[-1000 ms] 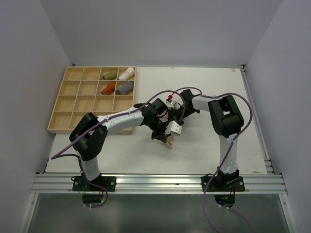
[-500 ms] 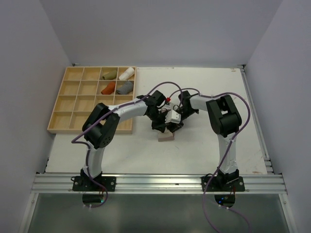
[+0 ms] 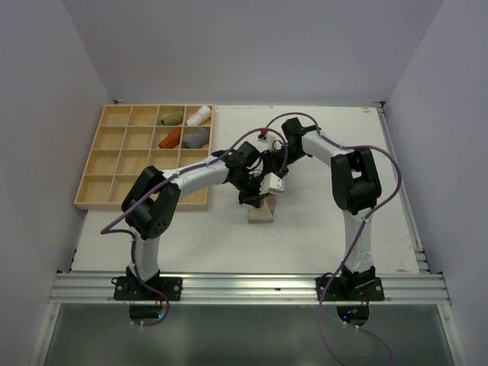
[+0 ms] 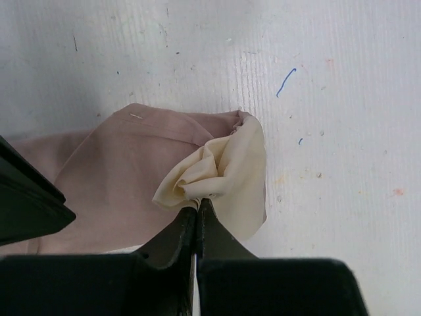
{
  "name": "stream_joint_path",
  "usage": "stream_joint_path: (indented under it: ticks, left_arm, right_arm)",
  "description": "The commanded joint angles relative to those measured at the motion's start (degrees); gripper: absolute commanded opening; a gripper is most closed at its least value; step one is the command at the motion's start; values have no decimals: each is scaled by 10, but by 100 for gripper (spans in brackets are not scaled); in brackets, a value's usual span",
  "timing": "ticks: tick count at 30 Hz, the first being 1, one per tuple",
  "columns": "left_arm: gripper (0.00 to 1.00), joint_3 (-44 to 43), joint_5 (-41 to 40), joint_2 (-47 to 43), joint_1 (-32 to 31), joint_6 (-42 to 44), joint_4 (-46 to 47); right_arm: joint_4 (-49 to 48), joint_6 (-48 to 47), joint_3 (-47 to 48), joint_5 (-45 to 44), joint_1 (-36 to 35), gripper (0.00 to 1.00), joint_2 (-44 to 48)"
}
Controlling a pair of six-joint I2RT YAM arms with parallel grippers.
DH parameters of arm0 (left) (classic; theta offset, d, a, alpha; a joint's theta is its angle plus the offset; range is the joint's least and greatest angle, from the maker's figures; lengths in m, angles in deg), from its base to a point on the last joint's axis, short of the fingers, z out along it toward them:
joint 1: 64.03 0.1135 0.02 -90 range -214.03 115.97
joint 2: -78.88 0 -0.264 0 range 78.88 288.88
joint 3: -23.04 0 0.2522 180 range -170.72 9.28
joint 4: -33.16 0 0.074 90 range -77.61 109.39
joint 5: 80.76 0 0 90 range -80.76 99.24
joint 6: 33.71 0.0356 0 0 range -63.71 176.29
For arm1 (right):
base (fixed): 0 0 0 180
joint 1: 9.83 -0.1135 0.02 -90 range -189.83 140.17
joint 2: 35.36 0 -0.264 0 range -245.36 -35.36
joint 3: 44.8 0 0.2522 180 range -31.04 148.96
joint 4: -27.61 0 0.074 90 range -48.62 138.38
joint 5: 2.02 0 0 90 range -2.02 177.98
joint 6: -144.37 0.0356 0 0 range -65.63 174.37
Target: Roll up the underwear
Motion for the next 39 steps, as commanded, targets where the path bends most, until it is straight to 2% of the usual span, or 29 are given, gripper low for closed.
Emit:
stream_joint_path:
  ticks: [1,5,11,16,18,19,21,22,24,25,26,33,39]
  left_arm:
    - [0,-8,-2,-27,-5,-6,18]
    - [0,-35,-19,-7,-5,0,22]
    - [0,-53,-50,41,-4,8,49]
    - [0,-54,-71,70,-4,-19,83]
    - [2,-53,-78,82,-4,-19,81]
    - [7,-49,-85,82,-3,-19,83]
    - [17,-34,-91,68,-3,-26,97]
    - [26,-29,-91,60,-2,-27,100]
    - [33,-21,-88,33,-2,-35,105]
    - [41,-24,-85,24,-2,-41,103]
    - [43,-28,-80,3,-2,-44,100]
    - [47,-21,-73,-115,1,-55,100]
    - [47,89,-70,-199,-7,12,95]
  right_arm:
    - [-2,10,5,-45,4,21,-32]
    - [14,18,15,-38,4,20,-80]
    - [5,21,-2,-24,4,19,-77]
    - [7,20,-2,-23,4,18,-78]
    - [9,16,-4,-23,4,18,-77]
    - [12,14,-4,-24,4,18,-77]
    - [15,8,-4,-28,4,18,-76]
    - [19,6,-4,-30,4,18,-75]
    - [19,2,-4,-31,3,18,-75]
    - [21,1,-3,-31,4,18,-75]
    - [21,0,-2,-31,4,18,-75]
    - [19,5,5,-23,4,18,-60]
    - [16,15,5,-25,3,18,-44]
